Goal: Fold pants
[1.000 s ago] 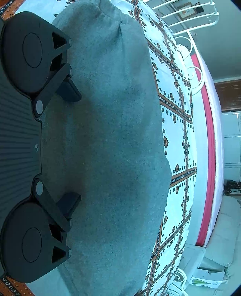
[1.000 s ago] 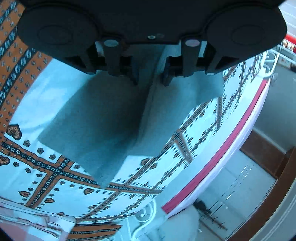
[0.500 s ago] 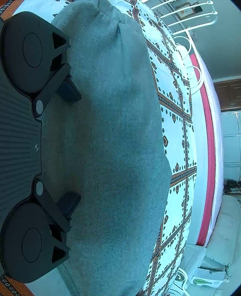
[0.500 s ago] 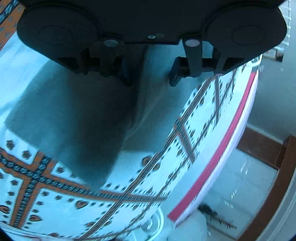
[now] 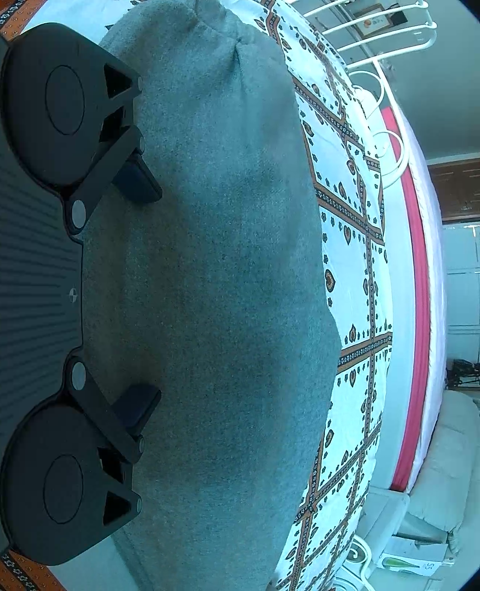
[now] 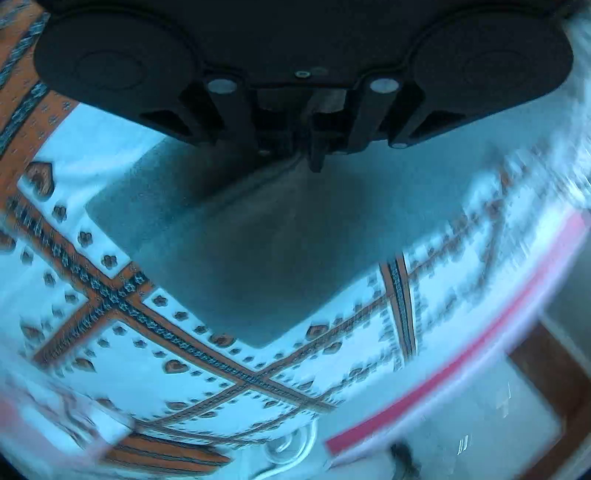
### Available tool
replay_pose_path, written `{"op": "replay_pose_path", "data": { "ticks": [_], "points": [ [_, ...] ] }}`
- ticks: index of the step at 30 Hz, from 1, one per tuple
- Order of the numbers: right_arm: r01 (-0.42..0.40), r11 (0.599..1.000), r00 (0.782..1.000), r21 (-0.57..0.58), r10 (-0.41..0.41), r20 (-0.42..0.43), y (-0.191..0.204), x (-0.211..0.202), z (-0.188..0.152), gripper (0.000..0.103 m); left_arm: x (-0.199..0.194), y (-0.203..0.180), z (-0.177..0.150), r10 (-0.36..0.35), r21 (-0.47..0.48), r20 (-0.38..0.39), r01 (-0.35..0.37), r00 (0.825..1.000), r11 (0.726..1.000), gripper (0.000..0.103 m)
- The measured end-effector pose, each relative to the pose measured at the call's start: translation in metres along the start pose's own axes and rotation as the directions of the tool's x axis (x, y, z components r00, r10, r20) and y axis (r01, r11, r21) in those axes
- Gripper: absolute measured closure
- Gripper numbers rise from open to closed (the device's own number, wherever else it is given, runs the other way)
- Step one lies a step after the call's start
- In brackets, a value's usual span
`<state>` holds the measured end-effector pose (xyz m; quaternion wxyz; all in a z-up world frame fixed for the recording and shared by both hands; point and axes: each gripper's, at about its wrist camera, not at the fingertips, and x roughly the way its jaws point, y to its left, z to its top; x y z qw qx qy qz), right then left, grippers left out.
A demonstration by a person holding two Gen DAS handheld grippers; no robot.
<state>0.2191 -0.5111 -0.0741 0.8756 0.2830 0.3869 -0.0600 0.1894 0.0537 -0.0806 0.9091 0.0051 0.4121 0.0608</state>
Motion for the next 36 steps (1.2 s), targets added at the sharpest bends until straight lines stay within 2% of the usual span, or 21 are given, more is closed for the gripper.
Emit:
{"op": "replay_pose_path", "data": {
  "ticks": [3, 5, 11, 12, 13, 14, 15, 17, 18, 19, 20, 21, 23, 24, 25, 27, 29, 31, 33, 35, 36],
  "points": [
    [-0.122, 0.985, 0.985, 0.123, 0.105, 0.137, -0.016, -0.021, 0.008, 0.084, 0.0, -0.001, -0.001, 0.0, 0.0, 0.002, 0.0, 1.0, 1.0, 0.0],
    [-0.175, 0.966, 0.978, 0.192, 0.147, 0.151, -0.029, -0.02, 0.011, 0.084, 0.0, 0.0, -0.001, -0.005, 0.003, 0.003, 0.005, 1.0, 1.0, 0.0],
    [-0.173, 0.932, 0.982, 0.32, 0.138, 0.129, -0.061, 0.002, 0.02, 0.079, 0.0, -0.003, 0.0, -0.001, 0.006, 0.003, 0.001, 1.0, 1.0, 0.0],
    [-0.172, 0.926, 0.982, 0.336, 0.135, 0.132, -0.064, 0.006, 0.02, 0.088, 0.001, -0.003, 0.0, 0.0, 0.006, 0.004, 0.0, 1.0, 1.0, 0.0],
    [-0.16, 0.928, 0.983, 0.338, 0.117, 0.144, -0.063, 0.002, 0.022, 0.103, 0.001, -0.004, 0.0, -0.001, 0.008, 0.004, 0.001, 1.0, 1.0, 0.0],
    [-0.148, 0.945, 0.977, 0.292, 0.095, 0.189, -0.053, -0.008, 0.026, 0.103, 0.001, -0.003, 0.001, -0.002, 0.009, 0.004, 0.002, 1.0, 1.0, 0.0],
    [-0.185, 0.957, 0.96, 0.225, 0.126, 0.251, -0.041, -0.021, 0.029, 0.103, 0.001, -0.003, 0.0, -0.004, 0.007, 0.004, 0.004, 1.0, 1.0, 0.0],
    [-0.254, 0.966, 0.895, 0.041, 0.219, 0.39, -0.008, -0.059, 0.033, 0.103, 0.0, -0.003, 0.0, -0.004, 0.009, 0.007, 0.004, 1.0, 1.0, 0.0],
    [-0.263, 0.965, 0.866, -0.02, 0.245, 0.437, 0.002, -0.074, 0.031, 0.103, 0.0, -0.003, 0.0, -0.005, 0.01, 0.008, 0.005, 1.0, 1.0, 0.0],
    [-0.253, 0.966, 0.851, -0.052, 0.248, 0.462, 0.005, -0.084, 0.027, 0.103, 0.0, -0.002, 0.0, -0.008, 0.011, 0.009, 0.008, 1.0, 1.0, 0.0],
    [-0.233, 0.971, 0.857, -0.055, 0.231, 0.461, 0.002, -0.085, 0.023, 0.103, 0.0, -0.002, -0.001, -0.01, 0.012, 0.01, 0.009, 1.0, 1.0, 0.0],
    [-0.188, 0.981, 0.883, -0.038, 0.186, 0.431, -0.005, -0.08, 0.02, 0.103, 0.001, -0.002, 0.0, -0.011, 0.015, 0.01, 0.01, 1.0, 1.0, 0.0],
    [-0.043, 0.995, 0.977, 0.087, 0.023, 0.214, -0.03, -0.042, 0.019, 0.103, 0.001, -0.002, 0.0, -0.012, 0.017, 0.008, 0.012, 1.0, 1.0, 0.0],
    [0.02, 0.988, 0.996, 0.151, -0.032, 0.081, -0.048, -0.018, 0.014, 0.103, 0.001, -0.002, 0.001, -0.013, 0.017, 0.006, 0.013, 1.0, 1.0, 0.0],
    [0.027, 0.981, 0.999, 0.192, -0.033, 0.028, -0.063, -0.004, 0.009, 0.103, 0.001, -0.002, 0.001, -0.013, 0.015, 0.006, 0.013, 1.0, 1.0, 0.0],
    [-0.051, 0.97, 0.996, 0.237, 0.033, 0.078, -0.072, -0.011, 0.013, 0.102, 0.001, -0.003, 0.001, -0.009, 0.011, 0.005, 0.009, 1.0, 1.0, 0.0],
    [-0.032, 0.977, 0.997, 0.212, 0.016, 0.075, -0.07, -0.016, 0.01, 0.097, 0.001, -0.004, 0.0, -0.006, 0.009, 0.005, 0.006, 1.0, 1.0, 0.0],
    [-0.019, 0.976, 0.998, 0.218, 0.006, 0.058, -0.072, -0.016, 0.008, 0.1, 0.001, -0.003, 0.0, -0.009, 0.01, 0.006, 0.009, 1.0, 1.0, 0.0],
    [-0.033, 0.976, 0.993, 0.213, 0.008, 0.116, -0.069, -0.026, 0.009, 0.103, 0.0, -0.002, 0.0, -0.011, 0.012, 0.007, 0.011, 1.0, 1.0, 0.0],
    [-0.134, 0.976, 0.969, 0.173, 0.093, 0.228, -0.059, -0.048, 0.011, 0.103, 0.0, -0.002, 0.0, -0.009, 0.012, 0.009, 0.009, 1.0, 1.0, 0.0],
    [-0.139, 0.981, 0.96, 0.137, 0.1, 0.26, -0.056, -0.051, 0.014, 0.103, 0.0, -0.003, 0.0, -0.008, 0.012, 0.009, 0.008, 1.0, 1.0, 0.0]
  ]
}}
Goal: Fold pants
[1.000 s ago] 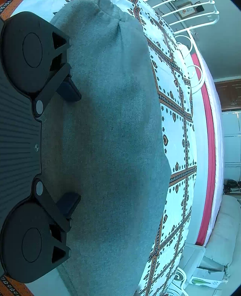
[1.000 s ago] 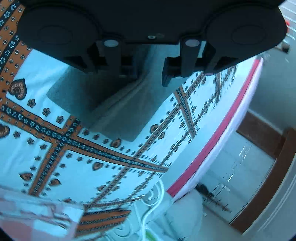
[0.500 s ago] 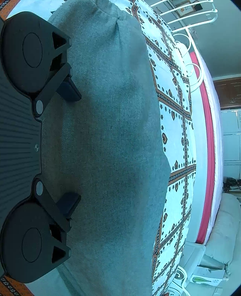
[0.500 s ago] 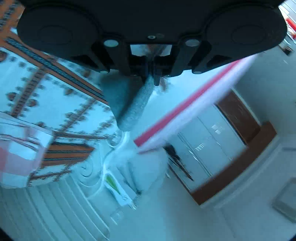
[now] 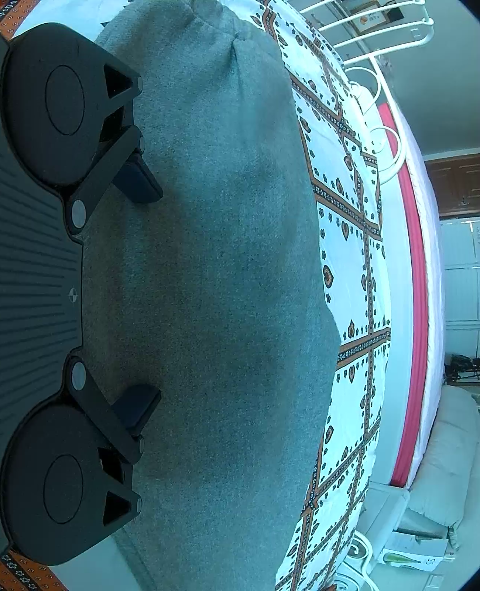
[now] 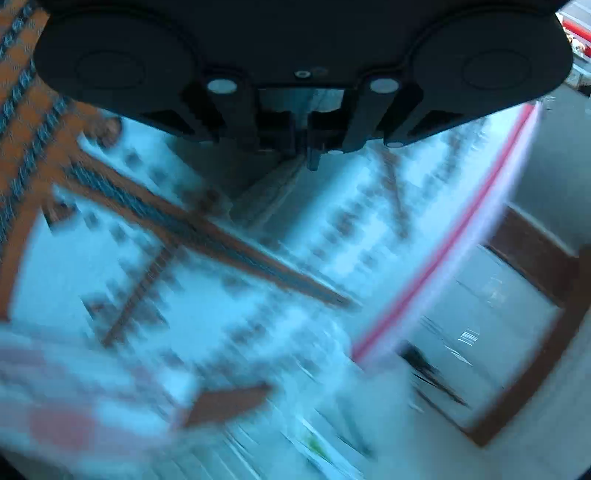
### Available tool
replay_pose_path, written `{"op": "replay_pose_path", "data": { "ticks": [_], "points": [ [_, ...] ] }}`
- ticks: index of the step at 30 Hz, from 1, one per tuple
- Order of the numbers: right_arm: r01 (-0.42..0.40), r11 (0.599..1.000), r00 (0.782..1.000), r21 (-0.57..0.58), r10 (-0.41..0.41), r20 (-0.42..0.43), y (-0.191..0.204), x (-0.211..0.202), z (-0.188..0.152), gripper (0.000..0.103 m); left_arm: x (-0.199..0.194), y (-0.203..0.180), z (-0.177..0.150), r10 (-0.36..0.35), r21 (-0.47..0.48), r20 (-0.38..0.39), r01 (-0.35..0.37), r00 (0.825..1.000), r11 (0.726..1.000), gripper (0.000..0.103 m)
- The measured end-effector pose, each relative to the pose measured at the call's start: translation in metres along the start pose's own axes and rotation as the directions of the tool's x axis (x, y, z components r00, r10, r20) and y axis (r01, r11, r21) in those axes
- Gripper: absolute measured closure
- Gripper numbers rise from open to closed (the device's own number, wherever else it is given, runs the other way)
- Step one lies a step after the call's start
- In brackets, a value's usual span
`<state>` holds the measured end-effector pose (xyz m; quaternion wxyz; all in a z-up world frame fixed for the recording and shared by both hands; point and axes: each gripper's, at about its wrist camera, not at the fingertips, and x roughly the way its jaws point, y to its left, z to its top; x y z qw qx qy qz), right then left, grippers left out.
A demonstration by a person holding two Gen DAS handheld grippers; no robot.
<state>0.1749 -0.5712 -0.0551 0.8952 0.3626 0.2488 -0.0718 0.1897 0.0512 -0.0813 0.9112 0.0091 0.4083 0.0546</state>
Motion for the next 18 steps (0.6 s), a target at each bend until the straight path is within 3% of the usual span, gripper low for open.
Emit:
{"op": "replay_pose_path", "data": {
  "ticks": [2, 4, 5, 6, 9, 14, 18],
  "points": [
    [0.085, 0.994, 0.996, -0.065, -0.087, -0.029, 0.002, 0.003, -0.005, 0.103, 0.0, 0.0, 0.0, 0.001, -0.004, -0.001, -0.001, 1.0, 1.0, 0.0],
    [0.183, 0.981, 0.966, -0.068, -0.192, -0.172, -0.016, 0.025, -0.014, 0.103, 0.0, 0.0, 0.0, 0.002, -0.003, -0.002, -0.002, 1.0, 1.0, 0.0],
    [0.171, 0.983, 0.969, -0.063, -0.179, -0.172, -0.02, 0.025, -0.015, 0.103, 0.0, 0.0, 0.0, 0.002, -0.005, -0.002, -0.003, 1.0, 1.0, 0.0],
    [0.158, 0.985, 0.975, -0.064, -0.166, -0.15, -0.019, 0.019, -0.013, 0.09, 0.0, 0.0, 0.0, 0.003, -0.007, -0.002, -0.003, 1.0, 1.0, 0.0],
    [0.176, 0.98, 0.982, -0.093, -0.182, -0.056, -0.011, -0.005, -0.008, 0.075, 0.0, 0.0, 0.001, 0.006, -0.008, -0.004, -0.006, 1.0, 1.0, 0.0],
    [0.182, 0.983, 0.979, 0.025, -0.179, -0.097, -0.035, -0.006, -0.009, 0.075, 0.0, -0.001, 0.0, 0.012, -0.011, -0.003, -0.012, 1.0, 1.0, 0.0],
    [0.13, 0.982, 0.986, 0.134, -0.113, -0.122, -0.051, 0.001, -0.008, 0.076, 0.001, -0.002, 0.0, 0.013, -0.012, -0.003, -0.013, 1.0, 1.0, 0.0]
  ]
}}
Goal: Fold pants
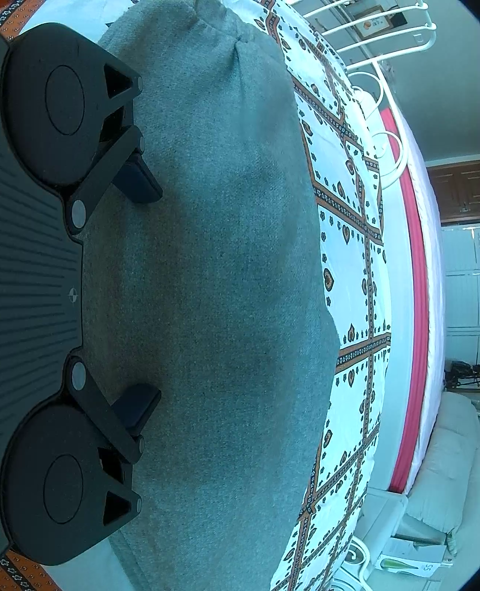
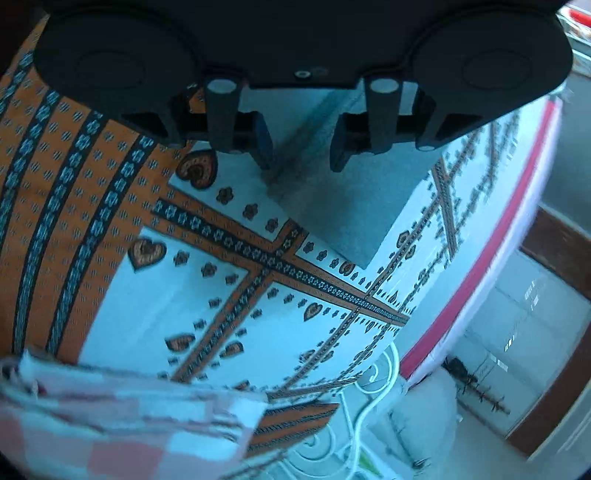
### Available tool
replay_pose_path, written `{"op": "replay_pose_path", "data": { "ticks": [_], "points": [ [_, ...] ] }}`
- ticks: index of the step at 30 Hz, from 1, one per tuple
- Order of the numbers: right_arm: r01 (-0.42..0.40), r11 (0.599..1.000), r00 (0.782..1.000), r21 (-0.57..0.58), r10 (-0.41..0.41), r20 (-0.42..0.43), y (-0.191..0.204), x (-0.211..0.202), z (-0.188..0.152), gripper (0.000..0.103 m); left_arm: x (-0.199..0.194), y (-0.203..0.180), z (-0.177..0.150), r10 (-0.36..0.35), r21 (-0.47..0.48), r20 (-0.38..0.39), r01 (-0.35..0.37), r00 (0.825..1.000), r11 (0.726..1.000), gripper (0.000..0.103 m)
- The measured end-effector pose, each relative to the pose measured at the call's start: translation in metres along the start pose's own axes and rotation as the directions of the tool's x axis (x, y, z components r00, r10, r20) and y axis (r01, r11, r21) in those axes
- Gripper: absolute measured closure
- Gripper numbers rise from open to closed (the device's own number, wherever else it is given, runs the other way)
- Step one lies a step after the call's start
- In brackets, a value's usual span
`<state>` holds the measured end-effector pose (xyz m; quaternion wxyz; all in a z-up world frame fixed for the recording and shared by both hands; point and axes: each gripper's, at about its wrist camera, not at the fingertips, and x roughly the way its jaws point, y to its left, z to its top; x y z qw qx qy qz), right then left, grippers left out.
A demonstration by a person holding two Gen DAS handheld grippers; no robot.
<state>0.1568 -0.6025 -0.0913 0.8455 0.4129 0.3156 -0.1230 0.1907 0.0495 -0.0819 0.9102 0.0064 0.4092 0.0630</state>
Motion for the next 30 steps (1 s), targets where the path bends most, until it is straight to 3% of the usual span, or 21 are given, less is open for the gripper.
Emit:
{"op": "replay_pose_path", "data": {
  "ticks": [4, 5, 6, 7, 8, 10, 12, 15, 16, 17, 18, 20, 23, 27, 29, 30],
  "points": [
    [-0.044, 0.997, 0.998, 0.063, 0.046, -0.046, -0.005, 0.012, -0.006, 0.073, 0.0, -0.001, 0.0, 0.003, 0.003, 0.002, -0.003, 1.0, 1.0, 0.0],
    [-0.025, 0.999, 0.999, 0.045, 0.027, -0.04, -0.002, 0.012, -0.006, 0.089, 0.0, -0.001, 0.0, 0.003, 0.004, 0.002, -0.003, 1.0, 1.0, 0.0],
    [0.005, 1.0, 1.0, -0.01, -0.005, -0.023, 0.006, 0.01, -0.005, 0.098, 0.0, -0.001, 0.0, 0.003, 0.005, 0.002, -0.003, 1.0, 1.0, 0.0],
    [0.004, 0.996, 0.999, -0.095, -0.001, 0.035, 0.021, 0.001, -0.005, 0.098, -0.001, -0.001, -0.001, 0.002, 0.004, 0.003, -0.002, 1.0, 1.0, 0.0],
    [-0.043, 0.986, 0.991, -0.161, 0.062, 0.119, 0.038, -0.016, -0.004, 0.099, -0.001, 0.0, -0.001, 0.0, 0.003, 0.004, 0.0, 1.0, 1.0, 0.0],
    [-0.098, 0.951, 0.95, -0.293, 0.178, 0.258, 0.07, -0.048, -0.01, 0.099, -0.002, 0.0, -0.001, -0.002, 0.004, 0.004, 0.002, 1.0, 1.0, 0.0],
    [-0.046, 0.935, 0.929, -0.351, 0.169, 0.329, 0.084, -0.064, -0.019, 0.099, -0.002, 0.0, -0.001, -0.005, 0.004, 0.005, 0.005, 1.0, 1.0, 0.0],
    [0.034, 0.983, 0.972, -0.18, 0.009, 0.234, 0.054, -0.033, -0.011, 0.098, -0.001, 0.0, -0.001, -0.013, 0.012, 0.003, 0.012, 1.0, 1.0, 0.0],
    [0.073, 0.992, 0.989, -0.102, -0.059, 0.138, 0.037, -0.009, -0.008, 0.097, -0.001, 0.0, 0.0, -0.011, 0.014, 0.002, 0.011, 1.0, 1.0, 0.0],
    [0.109, 0.992, 0.994, -0.065, -0.106, 0.038, 0.026, 0.01, -0.006, 0.093, -0.001, 0.0, 0.0, -0.013, 0.01, 0.0, 0.013, 1.0, 1.0, 0.0],
    [0.117, 0.993, 0.993, -0.032, -0.117, -0.004, 0.015, 0.019, -0.006, 0.095, -0.001, 0.001, 0.0, -0.014, 0.007, 0.0, 0.014, 1.0, 1.0, 0.0],
    [0.085, 0.996, 0.994, -0.002, -0.084, 0.076, 0.017, -0.001, 0.0, 0.087, -0.001, 0.001, 0.001, -0.012, 0.005, 0.0, 0.012, 1.0, 1.0, 0.0],
    [0.171, 0.979, 0.963, -0.107, -0.143, 0.228, 0.037, -0.03, -0.004, 0.088, -0.005, 0.002, 0.006, 0.008, -0.004, 0.03, -0.008, 1.0, 1.0, 0.0],
    [0.023, 0.977, 0.979, -0.211, 0.021, 0.202, 0.053, -0.035, -0.008, 0.088, -0.019, 0.01, 0.018, 0.048, -0.026, 0.135, -0.044, 0.99, 0.999, 0.0],
    [-0.034, 0.95, 0.99, -0.31, 0.076, 0.123, 0.076, -0.024, -0.015, 0.088, -0.008, 0.013, 0.018, 0.081, -0.006, 0.073, -0.081, 0.994, 0.997, 0.0],
    [-0.039, 0.941, 0.996, -0.338, 0.063, 0.061, 0.085, -0.013, -0.02, 0.089, 0.001, 0.016, 0.016, 0.084, -0.009, 0.015, -0.084, 0.996, 0.996, 0.0]
  ]
}}
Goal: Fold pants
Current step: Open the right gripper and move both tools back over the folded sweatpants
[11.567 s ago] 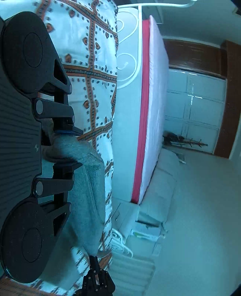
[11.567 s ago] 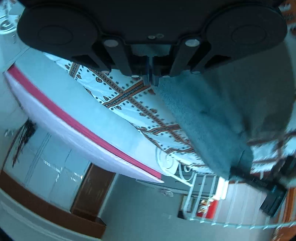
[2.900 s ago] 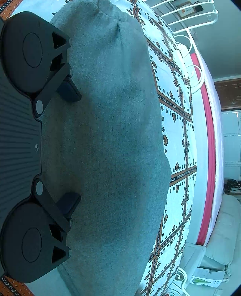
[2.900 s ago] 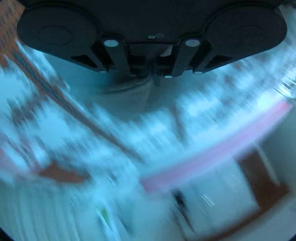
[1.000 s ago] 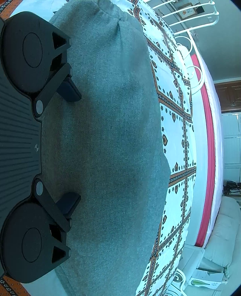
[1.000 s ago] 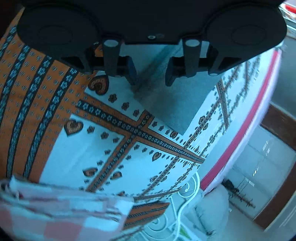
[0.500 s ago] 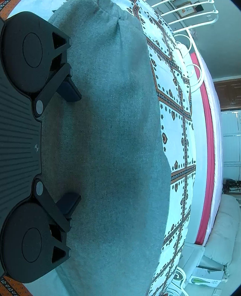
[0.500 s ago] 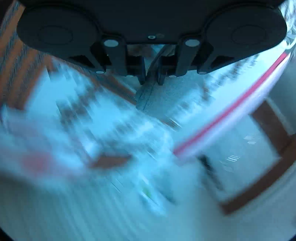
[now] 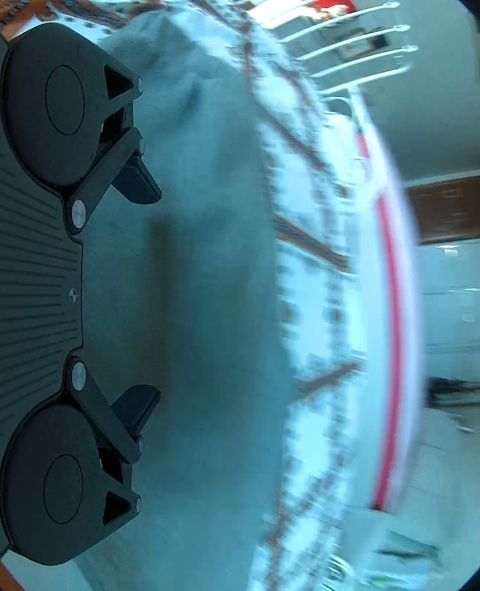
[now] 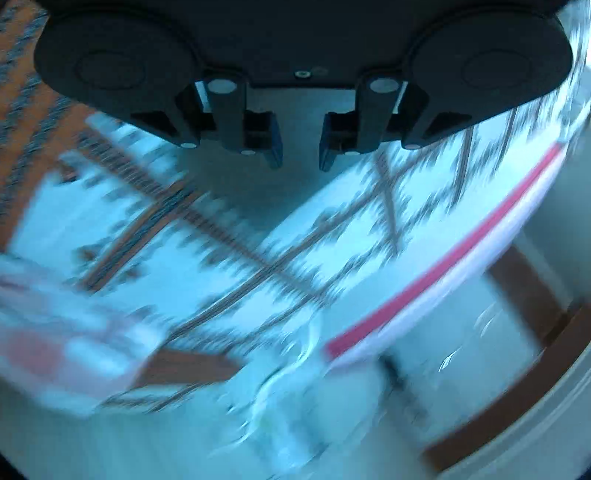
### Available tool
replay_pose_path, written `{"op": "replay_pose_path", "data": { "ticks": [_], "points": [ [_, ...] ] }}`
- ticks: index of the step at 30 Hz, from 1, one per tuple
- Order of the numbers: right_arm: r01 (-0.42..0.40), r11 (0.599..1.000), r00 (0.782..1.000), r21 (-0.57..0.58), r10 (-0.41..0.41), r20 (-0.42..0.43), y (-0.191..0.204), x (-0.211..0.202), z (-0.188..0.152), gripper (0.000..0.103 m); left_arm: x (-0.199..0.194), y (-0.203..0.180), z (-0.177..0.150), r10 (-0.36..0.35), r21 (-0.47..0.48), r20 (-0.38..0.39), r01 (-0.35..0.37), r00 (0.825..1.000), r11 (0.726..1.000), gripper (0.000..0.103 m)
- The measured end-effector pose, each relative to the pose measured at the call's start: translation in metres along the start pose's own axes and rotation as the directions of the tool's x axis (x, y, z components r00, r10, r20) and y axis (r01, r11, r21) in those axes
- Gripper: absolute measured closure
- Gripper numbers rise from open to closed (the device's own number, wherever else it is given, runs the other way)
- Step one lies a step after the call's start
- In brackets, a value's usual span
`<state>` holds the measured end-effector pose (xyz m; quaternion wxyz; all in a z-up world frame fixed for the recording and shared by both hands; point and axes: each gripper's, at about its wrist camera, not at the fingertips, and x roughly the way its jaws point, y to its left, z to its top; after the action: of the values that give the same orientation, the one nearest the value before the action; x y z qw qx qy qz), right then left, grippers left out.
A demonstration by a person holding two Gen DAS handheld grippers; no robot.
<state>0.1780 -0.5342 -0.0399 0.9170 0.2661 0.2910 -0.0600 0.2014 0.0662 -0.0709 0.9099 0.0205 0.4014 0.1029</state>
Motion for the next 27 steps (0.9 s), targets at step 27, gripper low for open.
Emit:
{"op": "replay_pose_path", "data": {
  "ticks": [27],
  "points": [
    [-0.366, 0.878, 0.901, -0.308, 0.253, -0.352, 0.246, 0.096, -0.077, 0.084, 0.055, 0.16, 0.043, 0.222, -0.269, -0.018, -0.219, 0.975, 0.938, 0.0]
  ]
}}
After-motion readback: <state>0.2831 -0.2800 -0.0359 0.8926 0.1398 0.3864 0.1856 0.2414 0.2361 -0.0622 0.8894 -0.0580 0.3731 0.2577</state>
